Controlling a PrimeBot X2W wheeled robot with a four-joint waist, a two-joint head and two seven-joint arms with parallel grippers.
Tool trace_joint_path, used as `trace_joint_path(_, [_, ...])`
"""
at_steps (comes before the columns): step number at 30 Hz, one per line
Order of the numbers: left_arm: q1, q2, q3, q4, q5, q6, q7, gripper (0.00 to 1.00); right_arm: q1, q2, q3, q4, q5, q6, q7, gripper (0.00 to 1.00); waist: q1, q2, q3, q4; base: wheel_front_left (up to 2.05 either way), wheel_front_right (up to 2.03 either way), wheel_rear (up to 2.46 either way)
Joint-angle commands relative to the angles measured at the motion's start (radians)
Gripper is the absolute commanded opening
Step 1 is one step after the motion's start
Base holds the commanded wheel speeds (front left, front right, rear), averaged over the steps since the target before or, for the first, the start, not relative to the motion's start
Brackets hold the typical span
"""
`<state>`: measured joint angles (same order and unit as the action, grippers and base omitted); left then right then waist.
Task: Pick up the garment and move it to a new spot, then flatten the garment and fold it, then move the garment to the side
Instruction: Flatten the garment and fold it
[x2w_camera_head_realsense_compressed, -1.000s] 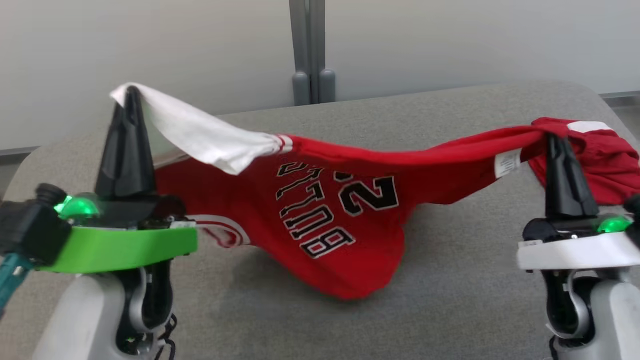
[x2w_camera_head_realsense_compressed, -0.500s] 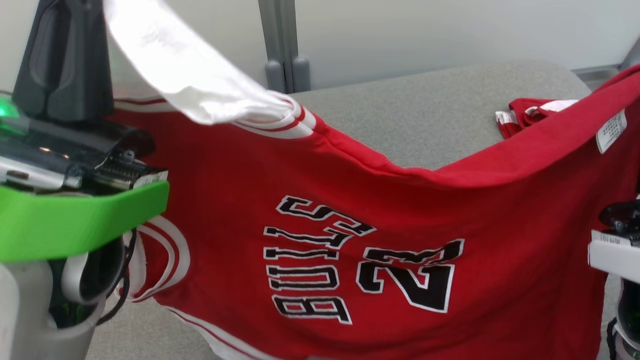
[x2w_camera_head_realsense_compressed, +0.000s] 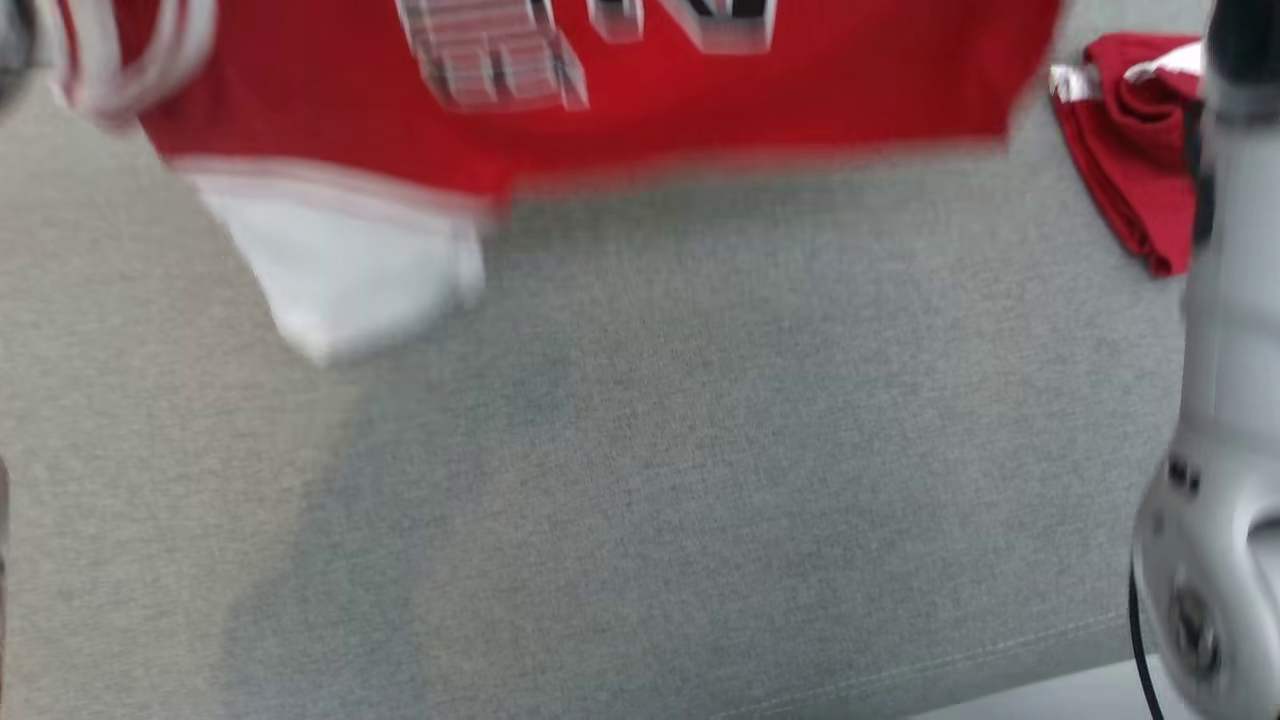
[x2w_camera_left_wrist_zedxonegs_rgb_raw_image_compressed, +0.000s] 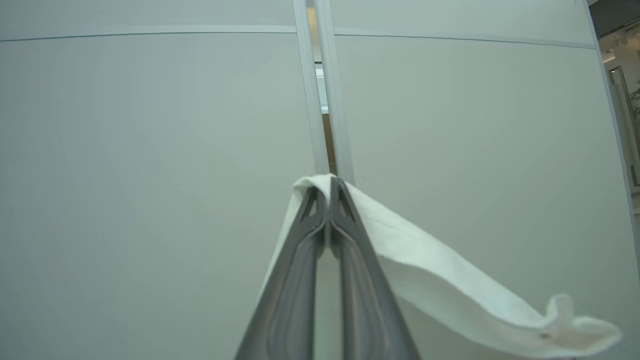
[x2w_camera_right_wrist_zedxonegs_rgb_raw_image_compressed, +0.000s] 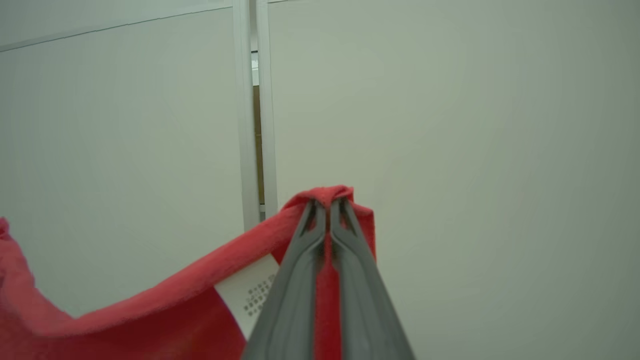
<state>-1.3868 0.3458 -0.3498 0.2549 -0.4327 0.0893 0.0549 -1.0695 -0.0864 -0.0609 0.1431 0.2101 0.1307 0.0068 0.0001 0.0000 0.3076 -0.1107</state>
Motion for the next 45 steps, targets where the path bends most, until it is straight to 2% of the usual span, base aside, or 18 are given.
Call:
trace_joint_path(1, [-0.062, -0.017, 0.009, 0.055, 0.013, 0.01, -0.037, 0.0, -0.072, 0.01, -0.02, 0.079, -0.024, 0.0, -0.025, 0.0, -0.0001, 0.0, 0.131, -0.032, 0.0, 0.0, 0.0])
trace_joint_path(3, [-0.142, -0.045, 0.006, 0.156, 0.028, 0.005, -0.093, 0.0, -0.201, 0.024, -0.048, 0.218, -0.078, 0.0, -0.076, 0.0, -0.0001, 0.0, 0.167, -0.024, 0.0, 0.0, 0.0])
trace_joint_path(7, [-0.214, -0.092, 0.004, 0.269, 0.011, -0.028, -0.184, 0.0, -0.329, 0.034, -0.044, 0.409, -0.152, 0.0, -0.146, 0.0, -0.0001, 0.0, 0.255, 0.009, 0.0, 0.0, 0.0])
trace_joint_path(13, [-0.092, -0.129, -0.011, 0.355, -0.025, -0.092, -0.284, 0.0, -0.281, 0.035, -0.011, 0.646, -0.181, 0.0, -0.251, 0.0, -0.0001, 0.0, 0.358, 0.054, 0.0, 0.0, 0.0])
trace_joint_path(17, [0.053, -0.135, -0.001, 0.346, -0.043, -0.12, -0.315, 0.0, -0.206, 0.032, 0.0, 0.726, -0.138, -0.001, -0.272, 0.0, -0.0001, 0.0, 0.385, 0.071, 0.0, 0.0, 0.0])
trace_joint_path(20, [0.161, -0.134, 0.022, 0.305, -0.061, -0.134, -0.321, 0.0, -0.146, 0.033, -0.005, 0.684, -0.098, -0.001, -0.273, 0.0, -0.0001, 0.0, 0.389, 0.075, 0.0, 0.0, 0.0])
trace_joint_path(32, [0.594, -0.138, 0.149, -0.084, -0.033, -0.161, -0.32, 0.0, 0.139, 0.034, -0.002, 0.426, 0.013, -0.001, -0.273, 0.0, -0.0001, 0.0, 0.282, 0.075, 0.0, 0.0, 0.0])
trace_joint_path(37, [0.812, -0.171, 0.209, -0.235, -0.024, -0.168, -0.32, 0.0, 0.288, 0.034, 0.02, 0.335, 0.057, -0.001, -0.273, 0.0, -0.0001, 0.0, 0.19, 0.082, 0.0, 0.0, 0.0])
trace_joint_path(45, [1.187, -0.244, 0.238, -0.402, -0.012, -0.178, -0.32, 0.0, 0.57, 0.034, 0.053, 0.206, 0.134, -0.001, -0.273, 0.0, -0.0001, 0.0, 0.0, 0.105, 0.0, 0.0, 0.0])
